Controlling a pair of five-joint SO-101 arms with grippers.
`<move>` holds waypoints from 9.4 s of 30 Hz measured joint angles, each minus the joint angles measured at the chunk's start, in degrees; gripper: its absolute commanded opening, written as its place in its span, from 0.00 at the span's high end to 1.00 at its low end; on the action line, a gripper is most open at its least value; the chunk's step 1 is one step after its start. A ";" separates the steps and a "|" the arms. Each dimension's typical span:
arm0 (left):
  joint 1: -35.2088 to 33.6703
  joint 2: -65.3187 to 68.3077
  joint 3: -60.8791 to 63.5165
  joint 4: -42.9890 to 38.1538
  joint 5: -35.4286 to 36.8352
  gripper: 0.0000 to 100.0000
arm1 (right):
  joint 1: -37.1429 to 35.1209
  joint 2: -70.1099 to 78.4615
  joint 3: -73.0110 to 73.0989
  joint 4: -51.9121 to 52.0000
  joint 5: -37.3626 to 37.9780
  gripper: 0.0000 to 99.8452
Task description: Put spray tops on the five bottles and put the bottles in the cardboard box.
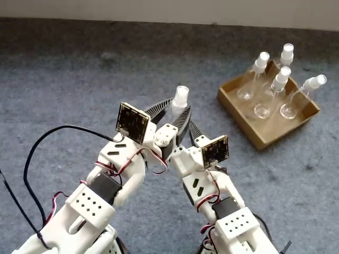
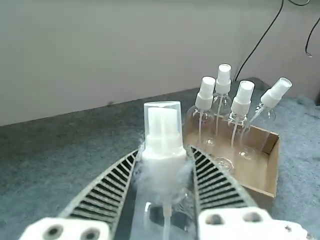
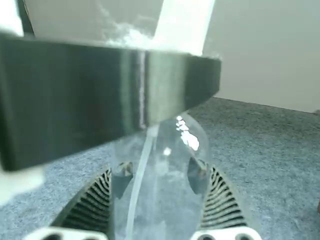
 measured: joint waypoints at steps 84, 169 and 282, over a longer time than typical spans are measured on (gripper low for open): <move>-1.41 -46.86 20.92 38.95 -5.71 0.99 | 8.97 -0.09 0.09 0.00 -11.08 0.97; 10.81 -46.77 27.08 28.92 -5.98 1.00 | -1.05 -35.43 0.97 28.04 -9.93 0.97; -9.76 -46.68 27.78 27.87 -5.98 1.00 | 49.05 32.26 -11.43 -17.58 5.01 0.97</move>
